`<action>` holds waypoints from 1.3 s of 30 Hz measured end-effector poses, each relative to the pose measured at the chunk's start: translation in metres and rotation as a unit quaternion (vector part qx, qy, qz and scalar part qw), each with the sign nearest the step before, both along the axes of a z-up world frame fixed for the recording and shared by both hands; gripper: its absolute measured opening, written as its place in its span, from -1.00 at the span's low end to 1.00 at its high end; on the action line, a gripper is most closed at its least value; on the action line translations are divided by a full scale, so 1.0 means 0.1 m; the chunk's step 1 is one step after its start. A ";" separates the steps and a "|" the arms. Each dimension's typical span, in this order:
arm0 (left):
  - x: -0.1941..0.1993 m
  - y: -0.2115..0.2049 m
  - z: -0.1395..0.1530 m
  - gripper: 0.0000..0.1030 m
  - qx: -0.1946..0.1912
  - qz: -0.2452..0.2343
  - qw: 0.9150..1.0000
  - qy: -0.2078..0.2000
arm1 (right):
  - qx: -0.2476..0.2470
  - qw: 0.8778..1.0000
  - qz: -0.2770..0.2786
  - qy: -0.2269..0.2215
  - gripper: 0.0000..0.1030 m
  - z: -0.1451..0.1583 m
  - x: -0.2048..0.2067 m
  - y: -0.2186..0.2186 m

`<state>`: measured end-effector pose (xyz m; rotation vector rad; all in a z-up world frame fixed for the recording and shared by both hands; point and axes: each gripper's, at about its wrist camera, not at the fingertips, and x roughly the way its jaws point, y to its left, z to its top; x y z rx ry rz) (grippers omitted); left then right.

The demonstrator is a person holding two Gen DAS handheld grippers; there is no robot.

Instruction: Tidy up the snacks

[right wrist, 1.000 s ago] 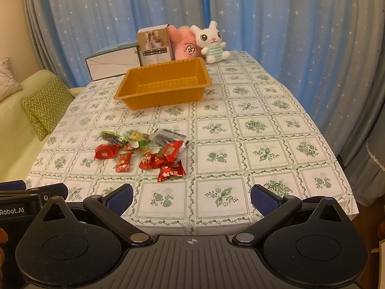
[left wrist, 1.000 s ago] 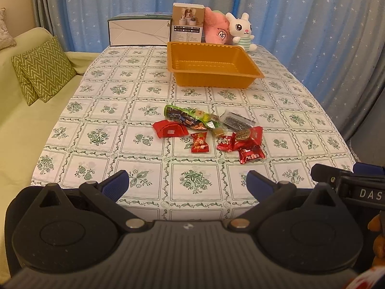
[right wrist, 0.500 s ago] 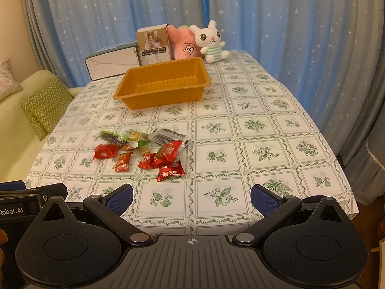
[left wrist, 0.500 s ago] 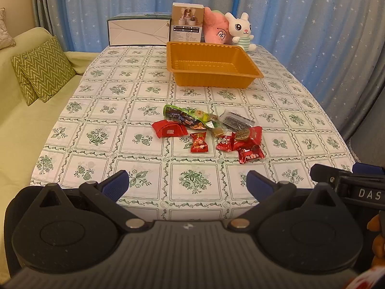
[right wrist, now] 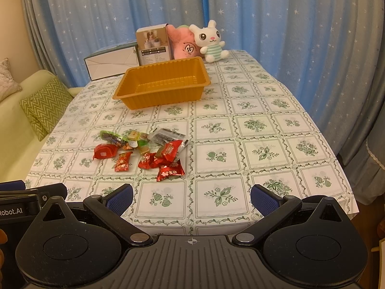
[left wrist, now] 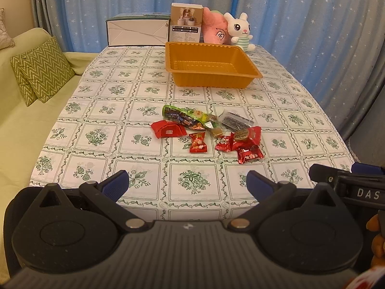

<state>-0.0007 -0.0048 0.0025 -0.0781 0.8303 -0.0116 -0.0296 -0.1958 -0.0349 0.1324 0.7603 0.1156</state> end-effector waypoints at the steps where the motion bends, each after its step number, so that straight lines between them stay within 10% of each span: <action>1: 0.00 0.00 0.00 1.00 0.000 0.000 1.000 0.000 | 0.000 1.000 0.000 0.000 1.00 0.00 0.00 0.00; 39: 0.22 0.08 -0.07 1.00 -0.025 -0.014 1.000 -0.003 | 0.012 1.000 -0.007 -0.017 1.00 -0.08 0.16 -0.06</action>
